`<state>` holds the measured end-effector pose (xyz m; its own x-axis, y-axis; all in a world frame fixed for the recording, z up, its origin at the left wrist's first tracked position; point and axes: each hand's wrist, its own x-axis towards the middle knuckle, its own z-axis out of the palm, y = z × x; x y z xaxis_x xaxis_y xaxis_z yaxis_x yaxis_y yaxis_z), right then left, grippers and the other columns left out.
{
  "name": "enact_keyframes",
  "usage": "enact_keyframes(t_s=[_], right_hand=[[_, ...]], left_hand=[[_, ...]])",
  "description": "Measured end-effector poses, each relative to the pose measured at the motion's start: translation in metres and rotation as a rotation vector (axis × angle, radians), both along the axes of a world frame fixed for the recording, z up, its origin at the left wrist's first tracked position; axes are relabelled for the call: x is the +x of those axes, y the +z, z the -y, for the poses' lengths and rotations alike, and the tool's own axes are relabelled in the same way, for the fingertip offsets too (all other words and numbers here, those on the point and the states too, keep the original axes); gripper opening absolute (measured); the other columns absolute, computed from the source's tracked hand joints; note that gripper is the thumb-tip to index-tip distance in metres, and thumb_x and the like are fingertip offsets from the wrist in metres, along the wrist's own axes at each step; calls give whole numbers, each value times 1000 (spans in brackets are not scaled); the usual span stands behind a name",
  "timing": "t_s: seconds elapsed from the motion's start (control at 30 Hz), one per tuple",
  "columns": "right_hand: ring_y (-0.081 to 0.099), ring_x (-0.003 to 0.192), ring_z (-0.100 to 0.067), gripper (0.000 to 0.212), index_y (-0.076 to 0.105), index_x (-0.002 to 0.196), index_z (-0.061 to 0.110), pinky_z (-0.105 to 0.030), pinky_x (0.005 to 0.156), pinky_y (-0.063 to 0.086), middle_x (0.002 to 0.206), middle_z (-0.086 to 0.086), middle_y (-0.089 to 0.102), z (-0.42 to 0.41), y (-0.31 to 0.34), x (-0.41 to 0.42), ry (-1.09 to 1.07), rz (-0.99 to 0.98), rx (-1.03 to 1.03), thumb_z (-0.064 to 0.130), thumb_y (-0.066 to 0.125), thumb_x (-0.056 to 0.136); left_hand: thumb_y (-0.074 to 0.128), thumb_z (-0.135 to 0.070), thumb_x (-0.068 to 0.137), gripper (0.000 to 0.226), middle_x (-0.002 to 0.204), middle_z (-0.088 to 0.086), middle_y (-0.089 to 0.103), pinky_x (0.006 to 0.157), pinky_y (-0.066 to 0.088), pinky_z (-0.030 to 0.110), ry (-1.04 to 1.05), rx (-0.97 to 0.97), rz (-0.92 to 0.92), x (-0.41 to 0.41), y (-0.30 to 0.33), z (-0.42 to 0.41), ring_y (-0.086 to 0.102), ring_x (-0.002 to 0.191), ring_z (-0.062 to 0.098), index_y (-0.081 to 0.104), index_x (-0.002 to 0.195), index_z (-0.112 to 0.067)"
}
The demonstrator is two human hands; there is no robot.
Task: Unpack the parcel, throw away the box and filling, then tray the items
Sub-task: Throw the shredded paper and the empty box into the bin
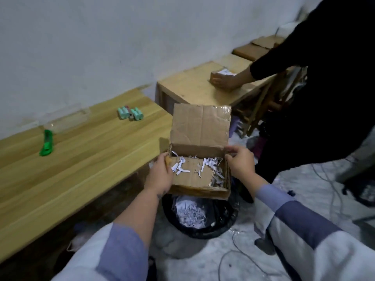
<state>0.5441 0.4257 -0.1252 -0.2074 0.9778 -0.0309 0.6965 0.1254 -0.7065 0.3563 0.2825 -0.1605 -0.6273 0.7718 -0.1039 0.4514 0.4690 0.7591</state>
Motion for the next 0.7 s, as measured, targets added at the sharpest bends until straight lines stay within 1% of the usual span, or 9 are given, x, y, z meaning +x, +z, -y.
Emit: enact_keyframes(t_s=[0.1,0.23,0.33,0.37,0.47,0.57,0.63,0.67,0.7], right_hand=[[67,100,-22,30,71,108,18,-30,90,51,105,-6,74,-10,-17,33,-78,23,-50,8,64,81],[67,97,-22,31,69,113,14,-27,87,49,104,-8,74,-16,-51,58,-117,61,-123,7,63,83],[66,101,-22,33,67,116,14,-24,86,47,110,-6,72,-23,-85,62,-138,91,-191,7,61,84],[66,102,-22,33,67,117,13,-24,86,47,111,-6,72,-26,-99,61,-145,102,-227,7,61,85],[65,106,-25,35,66,117,10,-31,95,50,112,-10,71,-35,-144,54,-153,107,-313,3,60,83],[65,107,-26,37,66,118,13,-30,91,48,112,-9,72,-44,-189,44,-129,185,-379,3,58,83],[64,108,-27,38,66,118,15,-29,88,48,114,-9,71,-46,-216,38,-101,207,-443,5,56,83],[64,108,-27,38,65,119,16,-29,87,48,116,-8,70,-46,-227,36,-80,228,-481,7,56,84],[64,109,-27,37,64,121,16,-28,87,48,118,-8,69,-44,-235,34,-58,257,-520,9,56,85]], left_hand=[[45,-22,95,43,128,5,57,84,49,37,-84,-40,6,26,-15,-19,59,105,27,38,137,-27],[45,-25,95,43,126,0,58,84,49,37,-149,-116,33,42,-49,-36,58,101,22,37,136,-31],[46,-21,95,45,123,0,58,73,45,31,-168,-194,103,45,-84,-49,56,91,17,36,138,-29],[46,-20,95,46,125,1,58,73,43,31,-170,-221,121,44,-96,-53,56,90,16,36,139,-28],[47,-17,94,49,132,3,55,83,43,30,-174,-299,146,37,-138,-64,57,104,20,35,141,-26],[51,-21,90,58,139,1,51,97,44,34,-205,-386,247,26,-184,-73,53,119,23,31,144,-29],[55,-32,84,74,152,-1,36,110,36,37,-272,-461,337,21,-209,-76,40,136,21,20,149,-36],[57,-35,85,80,158,0,23,115,27,35,-314,-515,337,19,-220,-77,28,143,20,12,151,-34],[58,-35,88,83,160,2,12,116,20,31,-347,-575,314,18,-229,-77,18,146,19,7,153,-29]])
